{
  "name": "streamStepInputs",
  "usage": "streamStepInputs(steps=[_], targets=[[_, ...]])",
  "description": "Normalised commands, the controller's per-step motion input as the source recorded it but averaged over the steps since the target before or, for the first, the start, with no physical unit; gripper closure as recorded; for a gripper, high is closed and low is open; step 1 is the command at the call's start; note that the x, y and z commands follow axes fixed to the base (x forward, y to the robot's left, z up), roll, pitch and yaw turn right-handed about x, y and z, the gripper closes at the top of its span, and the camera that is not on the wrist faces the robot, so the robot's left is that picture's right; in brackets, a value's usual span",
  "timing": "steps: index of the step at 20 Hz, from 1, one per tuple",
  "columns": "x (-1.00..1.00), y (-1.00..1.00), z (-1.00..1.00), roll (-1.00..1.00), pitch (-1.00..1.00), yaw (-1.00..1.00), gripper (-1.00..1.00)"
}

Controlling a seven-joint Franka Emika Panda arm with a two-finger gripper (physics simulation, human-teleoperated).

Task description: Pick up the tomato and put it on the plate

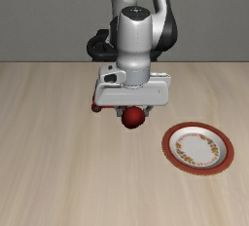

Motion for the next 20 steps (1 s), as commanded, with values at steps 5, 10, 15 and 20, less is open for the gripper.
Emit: streamStepInputs(steps=[5, 10, 15, 20], targets=[[0.00, 1.00, 0.00, 0.00, 0.00, 0.00, 1.00], [0.00, 1.00, 0.00, 0.00, 0.00, 0.00, 1.00], [0.20, 0.20, -0.60, 0.00, 0.00, 0.00, 1.00], [0.00, 0.00, 0.00, 0.00, 0.00, 0.00, -1.00]])
